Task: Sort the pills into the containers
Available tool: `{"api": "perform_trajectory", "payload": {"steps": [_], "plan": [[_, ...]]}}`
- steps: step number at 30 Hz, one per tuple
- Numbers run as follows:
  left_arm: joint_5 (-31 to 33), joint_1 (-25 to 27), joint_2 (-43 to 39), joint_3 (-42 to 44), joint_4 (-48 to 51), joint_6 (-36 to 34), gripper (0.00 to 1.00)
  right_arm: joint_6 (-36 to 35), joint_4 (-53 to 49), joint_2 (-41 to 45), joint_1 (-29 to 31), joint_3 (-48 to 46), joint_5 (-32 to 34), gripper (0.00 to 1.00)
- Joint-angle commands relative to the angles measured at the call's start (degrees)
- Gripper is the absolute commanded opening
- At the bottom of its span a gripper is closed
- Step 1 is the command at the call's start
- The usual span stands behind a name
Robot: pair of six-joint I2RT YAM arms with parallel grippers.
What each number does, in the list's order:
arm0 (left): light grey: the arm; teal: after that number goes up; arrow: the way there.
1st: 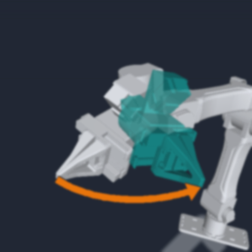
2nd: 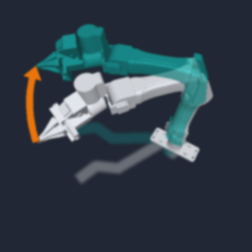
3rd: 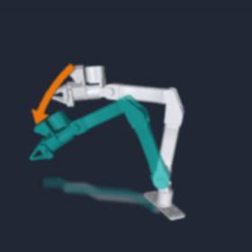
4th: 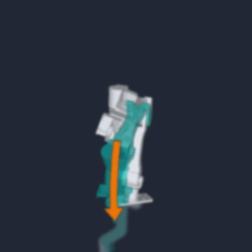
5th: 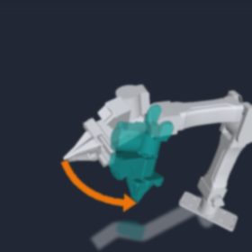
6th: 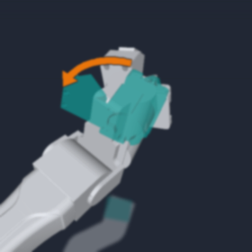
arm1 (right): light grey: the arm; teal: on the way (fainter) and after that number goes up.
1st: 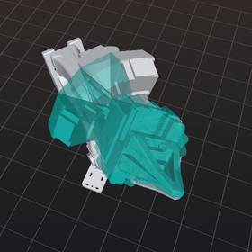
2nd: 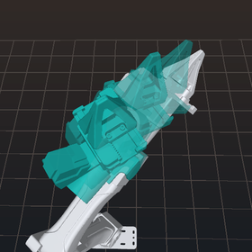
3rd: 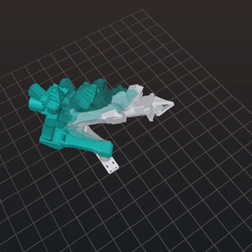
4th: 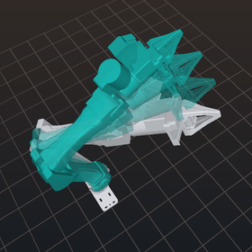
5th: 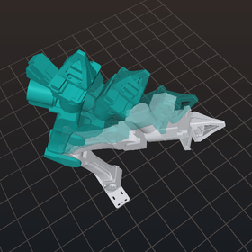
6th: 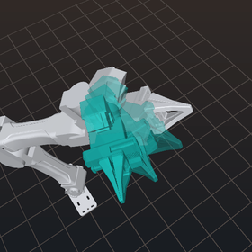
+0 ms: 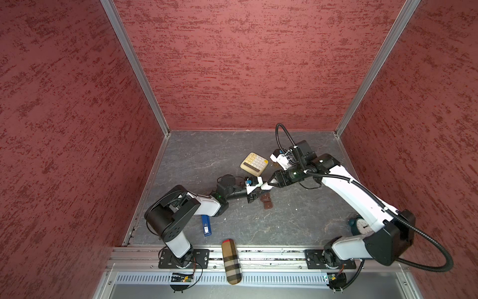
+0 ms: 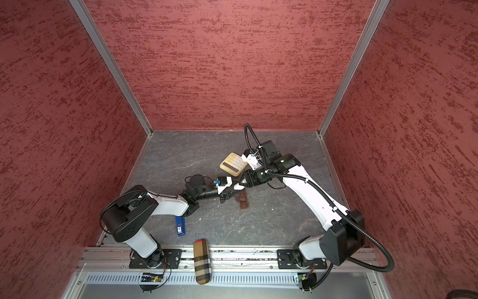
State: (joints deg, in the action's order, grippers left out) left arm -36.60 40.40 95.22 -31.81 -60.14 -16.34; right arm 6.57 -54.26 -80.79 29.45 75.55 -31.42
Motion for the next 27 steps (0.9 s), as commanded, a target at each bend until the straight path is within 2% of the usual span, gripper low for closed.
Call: {"api": "perform_trajectory", "payload": {"steps": [1,7,15,23,27], "plan": [[1.4,0.1,0.4,0.6,-2.2,-0.5,0.0,-1.2,0.7,-0.1,0.5,2.9,-1.9,0.54],[3.3,0.0,2.7,1.0,-5.9,-0.3,0.0,3.3,-3.1,0.0,-0.4,6.7,3.3,0.59],[6.4,0.1,4.1,0.6,-8.1,-1.5,0.0,13.6,-3.6,3.6,-4.9,10.2,9.0,0.6],[16.7,0.3,7.7,-0.2,-15.8,-5.5,0.0,28.5,-7.5,1.2,-6.2,12.1,12.1,0.55],[21.6,0.5,10.3,-1.0,-20.3,-7.2,0.0,35.4,-5.4,0.6,-6.2,11.7,10.3,0.54]]}}
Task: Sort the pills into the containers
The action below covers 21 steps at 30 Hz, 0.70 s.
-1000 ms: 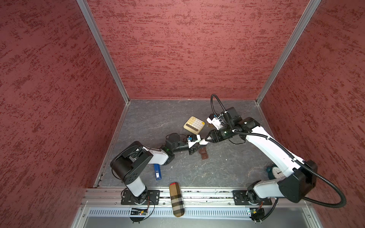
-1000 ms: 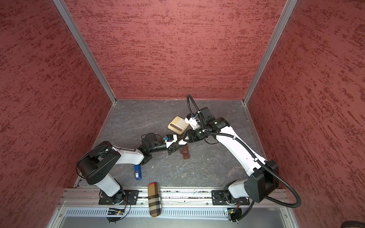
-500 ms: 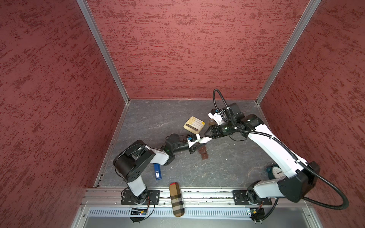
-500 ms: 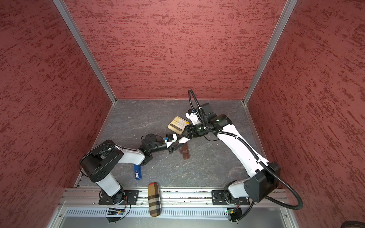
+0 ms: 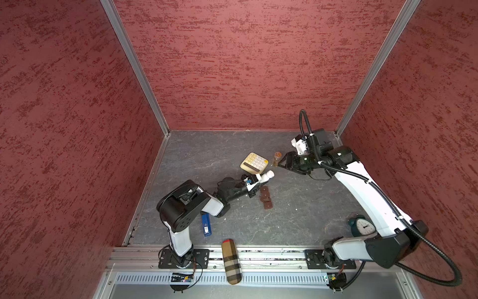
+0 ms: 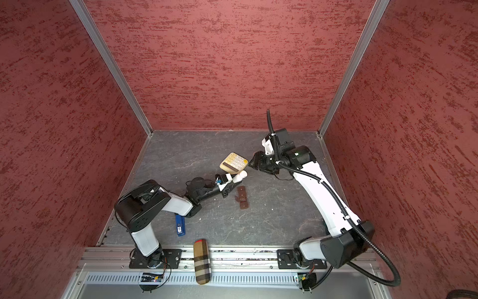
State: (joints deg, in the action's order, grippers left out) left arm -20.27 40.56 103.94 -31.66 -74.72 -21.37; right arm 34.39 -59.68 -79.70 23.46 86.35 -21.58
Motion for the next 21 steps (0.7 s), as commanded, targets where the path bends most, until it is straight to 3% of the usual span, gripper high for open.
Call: {"api": "perform_trajectory", "payload": {"steps": [1,10,21], "plan": [[6.3,0.4,2.1,-1.4,-6.2,-2.7,0.0,8.9,1.0,-0.9,-0.2,0.5,-0.6,0.54],[9.3,1.8,4.9,-3.4,-6.2,-6.5,0.0,12.2,4.6,-5.8,0.0,0.0,-2.9,0.55],[9.0,2.3,5.5,-4.1,-6.2,-7.7,0.0,11.0,4.0,-9.1,1.0,0.1,-3.1,0.57]]}}
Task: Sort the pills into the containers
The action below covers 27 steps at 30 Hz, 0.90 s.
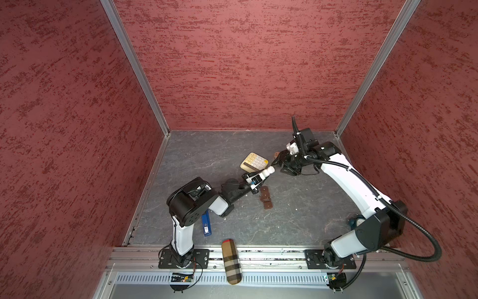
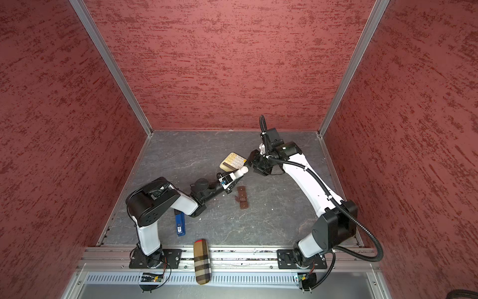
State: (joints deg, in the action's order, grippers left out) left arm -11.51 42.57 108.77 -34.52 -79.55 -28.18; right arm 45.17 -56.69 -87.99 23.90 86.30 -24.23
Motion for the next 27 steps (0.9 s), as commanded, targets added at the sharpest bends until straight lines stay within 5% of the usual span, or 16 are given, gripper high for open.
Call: {"api": "perform_trajectory", "payload": {"steps": [1,15,27], "plan": [[0.2,0.3,0.7,-1.2,-1.4,-1.0,0.0,0.1,0.9,-1.1,0.6,0.2,-0.5,0.57],[-1.0,0.5,0.7,-0.9,-1.4,-0.3,0.0,-0.4,0.6,-3.4,2.4,1.3,-0.5,0.47],[-4.6,0.0,0.7,-0.5,-1.3,2.0,0.0,-2.7,-0.5,-3.3,2.9,1.6,0.3,0.24]]}}
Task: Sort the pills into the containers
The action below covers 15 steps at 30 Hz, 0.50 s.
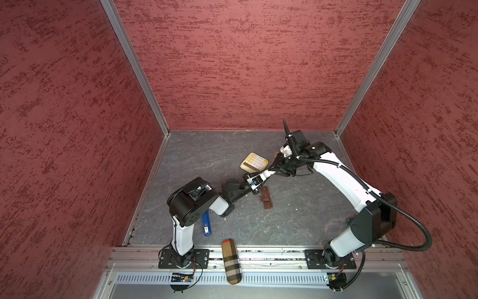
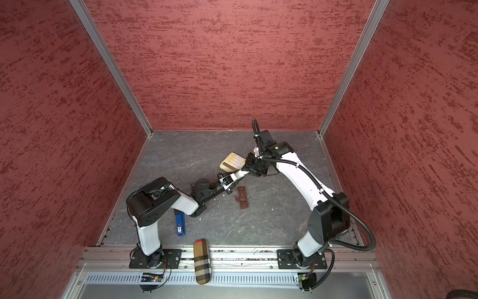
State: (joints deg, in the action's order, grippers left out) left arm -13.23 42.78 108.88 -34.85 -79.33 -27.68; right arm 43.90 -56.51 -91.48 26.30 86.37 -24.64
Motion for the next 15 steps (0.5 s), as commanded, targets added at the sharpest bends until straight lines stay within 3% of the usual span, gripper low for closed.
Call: {"api": "perform_trajectory", "payload": {"steps": [1,7,11,15], "plan": [[-4.6,-0.5,0.2,0.0,-1.5,2.6,0.0,-2.6,-1.0,0.3,0.5,1.6,0.6,0.23],[-19.2,-3.7,-4.6,0.5,4.5,9.4,0.0,-16.0,-3.8,1.4,2.6,1.6,1.8,0.24],[-26.6,-5.8,-5.7,1.5,1.2,15.9,0.0,-28.9,-5.9,2.4,3.7,-0.5,0.1,0.27],[-31.2,-7.3,-6.0,1.6,-0.9,20.6,0.0,-36.5,-4.6,5.0,4.3,-3.5,0.0,0.29]]}}
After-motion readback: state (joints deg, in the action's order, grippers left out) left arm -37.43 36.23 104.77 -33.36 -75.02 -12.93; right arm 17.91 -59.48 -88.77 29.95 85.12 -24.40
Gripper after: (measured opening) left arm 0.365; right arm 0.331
